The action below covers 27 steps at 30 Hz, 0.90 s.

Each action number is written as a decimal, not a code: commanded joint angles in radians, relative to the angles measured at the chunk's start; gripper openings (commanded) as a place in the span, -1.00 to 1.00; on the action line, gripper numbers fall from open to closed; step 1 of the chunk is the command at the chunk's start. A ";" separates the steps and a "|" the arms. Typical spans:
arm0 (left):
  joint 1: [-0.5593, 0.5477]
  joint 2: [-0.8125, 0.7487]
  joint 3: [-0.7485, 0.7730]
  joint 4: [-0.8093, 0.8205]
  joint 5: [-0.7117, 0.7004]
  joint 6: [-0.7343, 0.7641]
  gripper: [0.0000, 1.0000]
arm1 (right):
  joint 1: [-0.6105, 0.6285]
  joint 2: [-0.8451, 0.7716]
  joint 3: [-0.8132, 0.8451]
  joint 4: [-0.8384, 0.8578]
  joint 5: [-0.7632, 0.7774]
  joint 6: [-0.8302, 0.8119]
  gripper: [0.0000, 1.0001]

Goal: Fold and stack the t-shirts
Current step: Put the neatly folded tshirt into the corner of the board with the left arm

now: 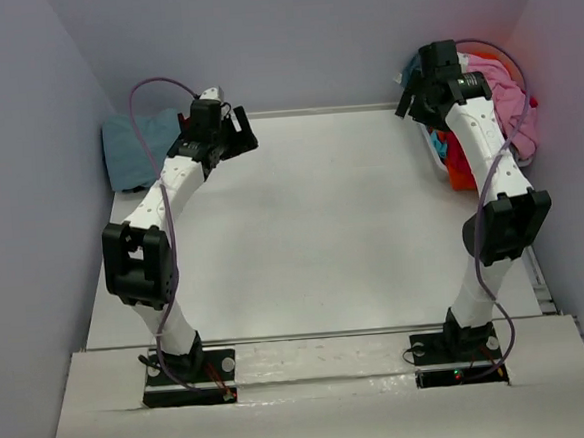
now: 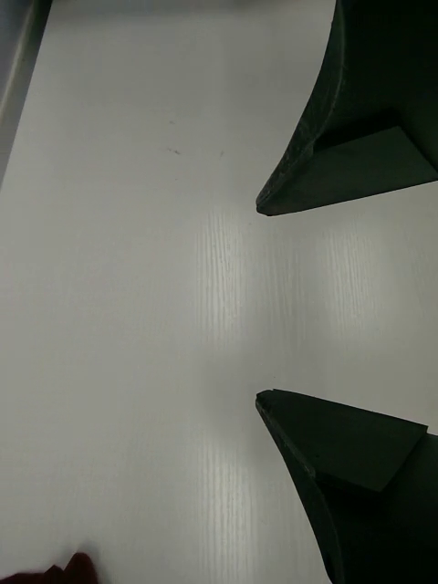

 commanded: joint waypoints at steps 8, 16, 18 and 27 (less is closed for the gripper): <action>-0.007 -0.066 0.068 -0.042 -0.121 0.025 0.78 | 0.010 -0.210 -0.268 0.028 -0.269 -0.065 0.62; -0.028 -0.064 0.079 -0.073 -0.162 0.028 0.78 | 0.010 -0.277 -0.479 0.132 -0.456 -0.071 0.69; -0.038 -0.061 0.084 -0.081 -0.172 0.033 0.78 | 0.010 -0.283 -0.509 0.138 -0.484 -0.077 0.78; -0.047 -0.050 0.099 -0.099 -0.201 0.037 0.79 | 0.019 -0.324 -0.604 0.158 -0.495 -0.123 0.93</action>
